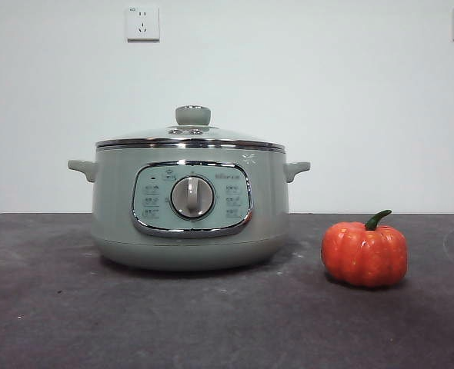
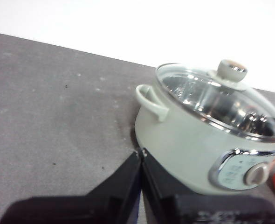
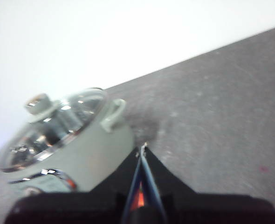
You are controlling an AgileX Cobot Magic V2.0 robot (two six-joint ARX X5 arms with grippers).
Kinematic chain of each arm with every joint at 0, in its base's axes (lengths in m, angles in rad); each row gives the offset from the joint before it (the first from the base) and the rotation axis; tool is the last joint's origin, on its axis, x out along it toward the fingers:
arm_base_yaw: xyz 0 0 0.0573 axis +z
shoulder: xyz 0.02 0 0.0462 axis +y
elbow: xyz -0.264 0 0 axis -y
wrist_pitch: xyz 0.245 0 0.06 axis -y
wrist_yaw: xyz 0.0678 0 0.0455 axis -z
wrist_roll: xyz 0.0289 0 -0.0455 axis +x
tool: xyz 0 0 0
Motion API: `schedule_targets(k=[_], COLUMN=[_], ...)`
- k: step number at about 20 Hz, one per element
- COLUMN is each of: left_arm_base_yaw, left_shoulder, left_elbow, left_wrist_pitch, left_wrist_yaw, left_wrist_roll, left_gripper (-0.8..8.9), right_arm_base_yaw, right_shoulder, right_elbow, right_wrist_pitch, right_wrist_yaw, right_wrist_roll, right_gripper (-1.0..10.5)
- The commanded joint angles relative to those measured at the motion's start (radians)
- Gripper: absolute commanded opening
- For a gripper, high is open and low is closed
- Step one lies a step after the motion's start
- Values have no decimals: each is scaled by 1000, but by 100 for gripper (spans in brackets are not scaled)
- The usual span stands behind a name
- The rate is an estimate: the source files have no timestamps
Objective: Pick up the pumpkin,open the lid,put the pumpkin in the pot,close the lid
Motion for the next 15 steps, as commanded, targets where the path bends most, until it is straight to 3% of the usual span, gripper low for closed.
schedule_targets(k=[1,5,11,15], left_arm_base_yaw=[3,3,3,3], left_shoulder=[42,138,304,391], left_elbow=[75,208,405,505], left_wrist_pitch=[-17,-94,-277,-364], left_wrist_yaw=[27,77,184,267], left_wrist_roll=[15,90,251,314], left_gripper=[-8,-8,-8,-8], right_arm_base_yaw=[2,3,3,4], right_shoulder=[68,195,400,529], right_elbow=[78,212,455,633], right_wrist_pitch=[-25,-128,-396,-632], right_wrist_yaw=[-28,-93,-206,-210], right_wrist_roll=[-15,-89,-259,-393], right_gripper=[-12,-12,-12,-12])
